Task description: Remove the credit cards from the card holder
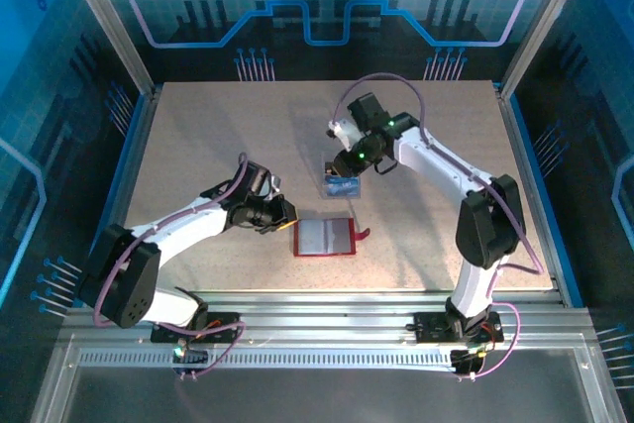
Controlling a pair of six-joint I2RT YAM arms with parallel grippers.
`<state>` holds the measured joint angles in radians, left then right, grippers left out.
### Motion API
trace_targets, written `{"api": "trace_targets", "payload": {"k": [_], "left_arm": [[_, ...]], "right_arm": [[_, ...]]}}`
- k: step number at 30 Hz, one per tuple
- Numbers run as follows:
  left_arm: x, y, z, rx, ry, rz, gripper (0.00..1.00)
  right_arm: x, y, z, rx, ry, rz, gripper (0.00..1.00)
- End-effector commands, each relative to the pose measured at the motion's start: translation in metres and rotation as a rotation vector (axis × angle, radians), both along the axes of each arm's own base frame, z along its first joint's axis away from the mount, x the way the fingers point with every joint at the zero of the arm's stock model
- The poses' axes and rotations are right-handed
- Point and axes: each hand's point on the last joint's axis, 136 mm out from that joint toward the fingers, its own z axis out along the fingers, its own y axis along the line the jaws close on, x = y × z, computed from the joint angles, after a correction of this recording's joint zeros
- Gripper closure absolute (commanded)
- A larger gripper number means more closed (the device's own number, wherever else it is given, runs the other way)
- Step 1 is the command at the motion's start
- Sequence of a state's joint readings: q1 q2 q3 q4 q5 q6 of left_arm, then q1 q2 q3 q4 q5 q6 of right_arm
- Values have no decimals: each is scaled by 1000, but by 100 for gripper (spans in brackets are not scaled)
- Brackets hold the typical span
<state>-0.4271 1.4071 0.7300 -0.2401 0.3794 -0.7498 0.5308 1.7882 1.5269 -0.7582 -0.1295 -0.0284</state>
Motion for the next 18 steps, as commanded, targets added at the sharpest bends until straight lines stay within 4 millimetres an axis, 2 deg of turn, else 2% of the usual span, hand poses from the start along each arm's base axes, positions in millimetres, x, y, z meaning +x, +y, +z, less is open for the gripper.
{"api": "trace_targets", "payload": {"k": [1,5,8,13,18], "left_arm": [[2,-4,-1,-28,13,-8,85],[2,-3,-6,-23,20,4,85],[3,-3,-8,-21,25,4,86],[1,-3,-14,-15,43,0,87],[1,-2,-16,-7,45,4,88]], "right_arm": [[-27,19,-3,107,128,-191,74],[-65,35,-21,116,210,-243,76],[-85,46,-31,127,254,-276,77],[-105,56,-53,163,389,-336,79],[-114,61,-69,202,454,-359,80]]}}
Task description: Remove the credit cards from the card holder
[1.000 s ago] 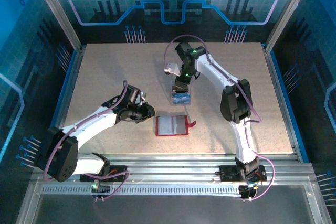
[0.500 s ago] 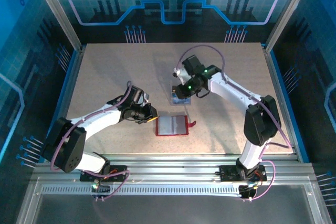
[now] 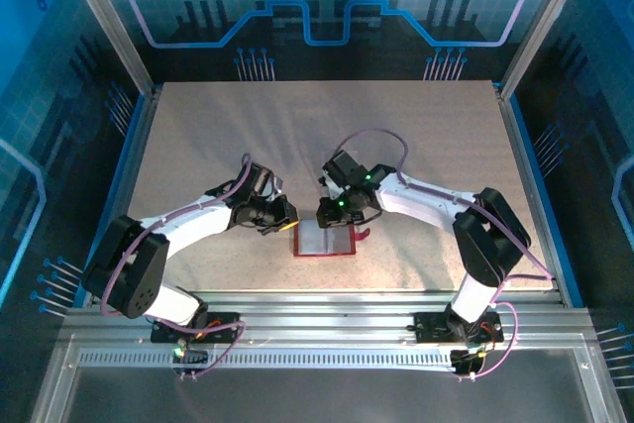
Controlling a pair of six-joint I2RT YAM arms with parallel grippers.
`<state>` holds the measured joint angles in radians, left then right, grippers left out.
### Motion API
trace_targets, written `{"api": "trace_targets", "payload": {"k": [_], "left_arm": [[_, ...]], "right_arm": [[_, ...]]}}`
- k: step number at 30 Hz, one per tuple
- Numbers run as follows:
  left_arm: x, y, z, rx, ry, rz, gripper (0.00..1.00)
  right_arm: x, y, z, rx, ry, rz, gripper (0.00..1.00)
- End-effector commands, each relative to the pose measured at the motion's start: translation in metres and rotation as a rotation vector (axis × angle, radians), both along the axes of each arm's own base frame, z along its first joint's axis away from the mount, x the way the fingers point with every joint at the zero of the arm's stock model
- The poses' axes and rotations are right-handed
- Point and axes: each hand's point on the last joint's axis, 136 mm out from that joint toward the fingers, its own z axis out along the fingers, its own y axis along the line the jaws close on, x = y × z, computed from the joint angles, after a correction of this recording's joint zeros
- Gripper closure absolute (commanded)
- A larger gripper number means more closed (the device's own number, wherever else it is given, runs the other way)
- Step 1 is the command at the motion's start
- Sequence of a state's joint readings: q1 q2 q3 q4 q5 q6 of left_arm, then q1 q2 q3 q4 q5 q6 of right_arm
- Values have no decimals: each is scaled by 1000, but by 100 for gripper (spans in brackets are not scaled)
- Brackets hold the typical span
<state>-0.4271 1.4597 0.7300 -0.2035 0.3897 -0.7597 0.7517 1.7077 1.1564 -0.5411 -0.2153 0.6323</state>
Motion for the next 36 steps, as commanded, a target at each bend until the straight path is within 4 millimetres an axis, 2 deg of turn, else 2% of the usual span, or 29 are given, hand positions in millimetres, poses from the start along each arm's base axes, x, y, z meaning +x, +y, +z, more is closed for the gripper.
{"api": "trace_targets", "payload": {"k": [1,17,30,36], "left_arm": [[-3,2,-5,-3,21,2,88],[-12,3,-15,-11,55,11,90],[-16,-2,-20,-7,71,-3,89],[-16,-5,-19,-7,72,-11,83]], "right_arm": [[-4,15,-1,81,58,-40,80],[-13,35,-35,53,140,1,78],[-18,27,-48,7,161,-5,73],[-19,23,-51,-14,161,-10,70]]}}
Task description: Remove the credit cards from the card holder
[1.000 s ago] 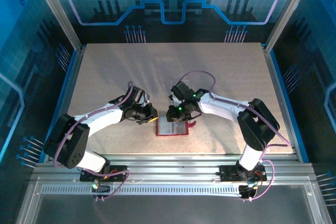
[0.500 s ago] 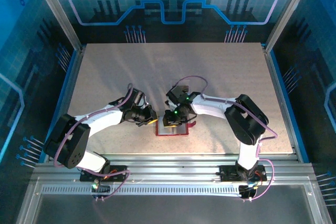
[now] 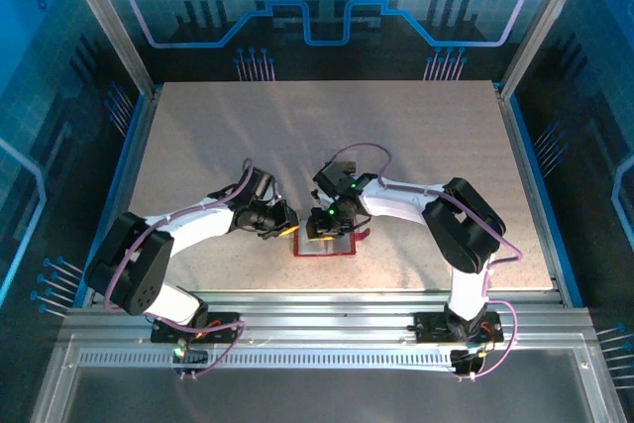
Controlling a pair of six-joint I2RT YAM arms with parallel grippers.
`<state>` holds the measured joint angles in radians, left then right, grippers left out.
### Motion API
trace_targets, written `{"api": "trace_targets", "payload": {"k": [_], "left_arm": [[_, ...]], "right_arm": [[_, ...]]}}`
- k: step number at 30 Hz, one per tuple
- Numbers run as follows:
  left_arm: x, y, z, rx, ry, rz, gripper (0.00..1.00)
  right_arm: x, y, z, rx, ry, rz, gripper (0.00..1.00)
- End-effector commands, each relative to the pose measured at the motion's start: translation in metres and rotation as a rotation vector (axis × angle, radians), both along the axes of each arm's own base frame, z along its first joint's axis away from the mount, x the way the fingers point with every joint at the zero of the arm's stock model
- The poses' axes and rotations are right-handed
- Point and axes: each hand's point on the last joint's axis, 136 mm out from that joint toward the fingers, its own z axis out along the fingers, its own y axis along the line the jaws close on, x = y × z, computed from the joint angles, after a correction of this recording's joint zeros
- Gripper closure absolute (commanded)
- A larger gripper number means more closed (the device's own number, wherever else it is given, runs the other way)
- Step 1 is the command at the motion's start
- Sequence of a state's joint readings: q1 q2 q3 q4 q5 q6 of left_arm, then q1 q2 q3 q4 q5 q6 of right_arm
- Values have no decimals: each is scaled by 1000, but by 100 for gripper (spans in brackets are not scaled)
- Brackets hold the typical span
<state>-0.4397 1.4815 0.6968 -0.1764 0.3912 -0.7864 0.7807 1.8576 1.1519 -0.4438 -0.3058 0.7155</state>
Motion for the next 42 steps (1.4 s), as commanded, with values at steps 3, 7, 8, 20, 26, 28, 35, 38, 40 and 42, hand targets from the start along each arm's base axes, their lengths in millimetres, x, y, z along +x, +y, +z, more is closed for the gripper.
{"api": "trace_targets", "payload": {"k": [3,7,8,20,26,28,35,38,40,42], "left_arm": [[-6,-6,-4,-11,30,-23,82],[-7,-9,-4,-12,32,-28,82],[-7,-9,-4,-11,32,-31,82],[-7,-10,-5,-7,36,-33,81],[-6,-12,-3,-10,34,-33,79],[-6,-12,-2,-12,34,-33,79],[-5,-17,1,-38,33,-36,78],[-4,-20,2,-54,35,-35,77],[-3,-21,3,-60,35,-35,77],[-3,-23,4,-61,35,-38,77]], "right_arm": [[-7,-3,-8,-43,19,1,70],[-8,-6,-9,-46,18,-5,70],[-8,-6,-10,-47,20,-7,70],[-7,-14,-8,-70,4,-23,70],[-7,-16,-10,-70,11,-34,70],[-7,-17,-10,-68,7,-39,70],[-4,-19,-7,-31,3,-66,71],[-4,-20,-9,6,16,-84,71],[-3,-20,-8,42,22,-98,71],[-2,-20,-7,72,29,-111,72]]}}
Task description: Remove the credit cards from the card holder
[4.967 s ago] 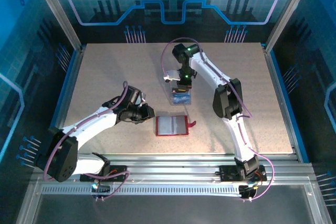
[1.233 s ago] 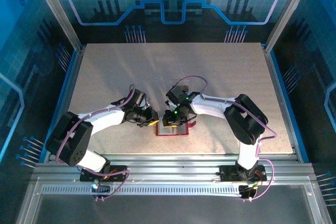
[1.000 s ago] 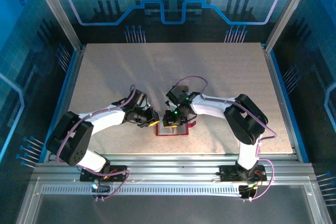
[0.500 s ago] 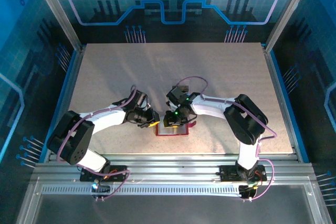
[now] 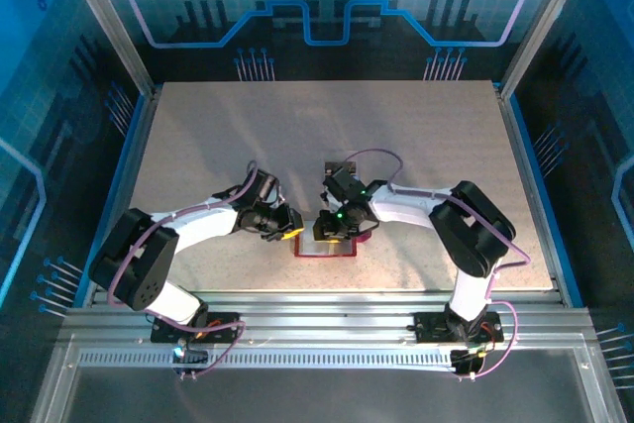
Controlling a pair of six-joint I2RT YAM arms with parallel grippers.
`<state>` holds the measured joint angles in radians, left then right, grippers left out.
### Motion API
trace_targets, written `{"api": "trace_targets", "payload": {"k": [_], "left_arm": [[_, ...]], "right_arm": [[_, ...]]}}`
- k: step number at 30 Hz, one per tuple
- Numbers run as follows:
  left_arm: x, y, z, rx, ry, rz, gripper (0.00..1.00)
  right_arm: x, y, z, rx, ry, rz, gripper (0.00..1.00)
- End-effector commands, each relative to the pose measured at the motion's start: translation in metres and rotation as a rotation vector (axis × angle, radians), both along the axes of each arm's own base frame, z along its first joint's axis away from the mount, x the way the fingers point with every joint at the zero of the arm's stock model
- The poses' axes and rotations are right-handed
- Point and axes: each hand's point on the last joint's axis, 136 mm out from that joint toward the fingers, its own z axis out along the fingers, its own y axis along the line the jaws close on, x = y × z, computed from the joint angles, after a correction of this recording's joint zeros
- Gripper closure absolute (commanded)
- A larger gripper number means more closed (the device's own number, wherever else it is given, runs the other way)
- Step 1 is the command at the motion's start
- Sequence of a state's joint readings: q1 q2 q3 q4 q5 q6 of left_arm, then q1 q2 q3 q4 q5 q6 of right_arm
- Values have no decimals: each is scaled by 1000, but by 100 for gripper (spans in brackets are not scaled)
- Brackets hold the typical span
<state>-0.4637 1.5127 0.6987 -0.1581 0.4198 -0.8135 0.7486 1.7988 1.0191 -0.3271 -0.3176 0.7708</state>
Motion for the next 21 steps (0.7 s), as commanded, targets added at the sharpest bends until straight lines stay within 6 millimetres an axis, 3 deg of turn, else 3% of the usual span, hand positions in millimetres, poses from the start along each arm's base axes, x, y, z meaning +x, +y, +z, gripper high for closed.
{"api": "trace_targets", "payload": {"k": [1,21], "left_arm": [[3,-13,9,-40,-2,-23,77],[1,-31,2,-54,37,-54,67]], "right_arm": [[0,-4,0,49,29,-42,72],[-4,-16,-11,162,82,-118,73]]}}
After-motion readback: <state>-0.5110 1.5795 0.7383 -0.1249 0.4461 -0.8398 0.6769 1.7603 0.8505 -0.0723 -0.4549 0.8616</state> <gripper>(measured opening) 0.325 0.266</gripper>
